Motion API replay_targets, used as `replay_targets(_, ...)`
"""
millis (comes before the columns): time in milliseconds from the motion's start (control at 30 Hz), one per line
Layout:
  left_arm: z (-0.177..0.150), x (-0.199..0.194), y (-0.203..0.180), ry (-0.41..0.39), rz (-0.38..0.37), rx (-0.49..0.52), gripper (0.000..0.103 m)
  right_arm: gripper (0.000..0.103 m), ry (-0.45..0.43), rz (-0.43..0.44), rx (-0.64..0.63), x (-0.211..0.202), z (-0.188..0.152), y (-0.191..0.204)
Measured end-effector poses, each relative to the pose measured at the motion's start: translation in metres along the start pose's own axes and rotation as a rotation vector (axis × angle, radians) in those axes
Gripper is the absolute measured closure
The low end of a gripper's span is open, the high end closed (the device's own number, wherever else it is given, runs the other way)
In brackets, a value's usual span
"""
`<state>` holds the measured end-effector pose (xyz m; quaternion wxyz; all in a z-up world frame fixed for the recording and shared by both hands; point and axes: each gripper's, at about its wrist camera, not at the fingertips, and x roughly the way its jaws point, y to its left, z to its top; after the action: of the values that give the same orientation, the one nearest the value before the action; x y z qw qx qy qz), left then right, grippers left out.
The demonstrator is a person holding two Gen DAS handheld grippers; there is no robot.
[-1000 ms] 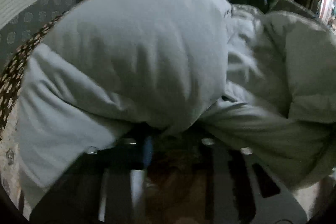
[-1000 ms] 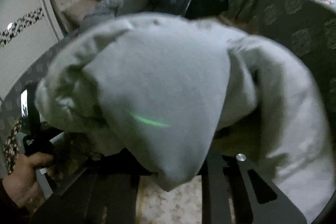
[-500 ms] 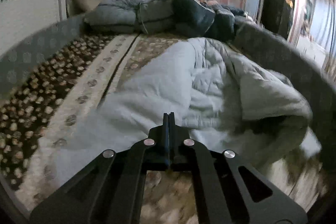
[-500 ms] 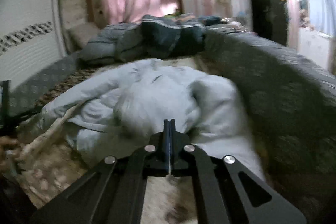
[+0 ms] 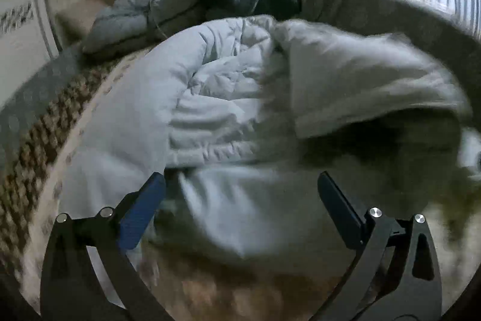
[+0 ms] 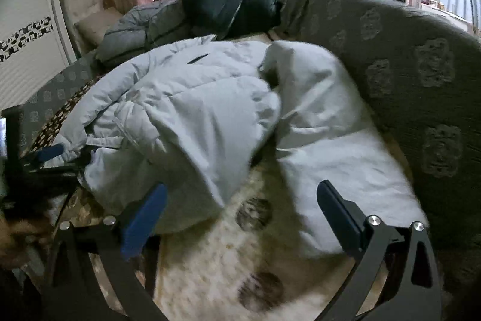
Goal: Fold large clothes
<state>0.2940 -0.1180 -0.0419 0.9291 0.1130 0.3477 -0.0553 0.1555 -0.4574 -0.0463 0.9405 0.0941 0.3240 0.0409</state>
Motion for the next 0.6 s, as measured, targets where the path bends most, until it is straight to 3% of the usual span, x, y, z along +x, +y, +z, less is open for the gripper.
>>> replay_targets(133,0.015,0.081,0.023,0.132,0.165,0.057,0.003,0.003,0.045,-0.018,-0.057,0.033,0.010,0.021)
replay_targets(300,0.035,0.110,0.082,0.062,0.295,0.092,0.003,0.002,0.025,-0.071,-0.058,0.060,0.021,0.028)
replay_targets(433,0.046,0.119,0.126,0.050,0.295,0.042,0.003,0.006,-0.019,-0.095,-0.042,0.072,0.035,0.034)
replay_targets(467,0.047,0.121,0.130,0.052,0.285,0.061,0.003,0.031,-0.036,-0.064,-0.026,0.072,0.040,0.036)
replay_targets(500,0.048,0.122,0.132,0.047,0.271,0.082,0.006,0.049,-0.029,-0.057,-0.019,0.074,0.044,0.037)
replay_targets(533,0.049,0.122,0.132,0.045,0.243,0.105,0.021,0.066,-0.027,-0.039,0.003,0.075,0.048,0.036)
replay_targets(567,0.050,0.122,0.131,0.046,0.215,0.114,0.034,0.076,-0.026,-0.020,0.023,0.075,0.051,0.034)
replay_targets(600,0.052,0.122,0.134,0.052,0.175,0.103,0.066,0.078,-0.024,-0.012,0.036,0.075,0.053,0.031)
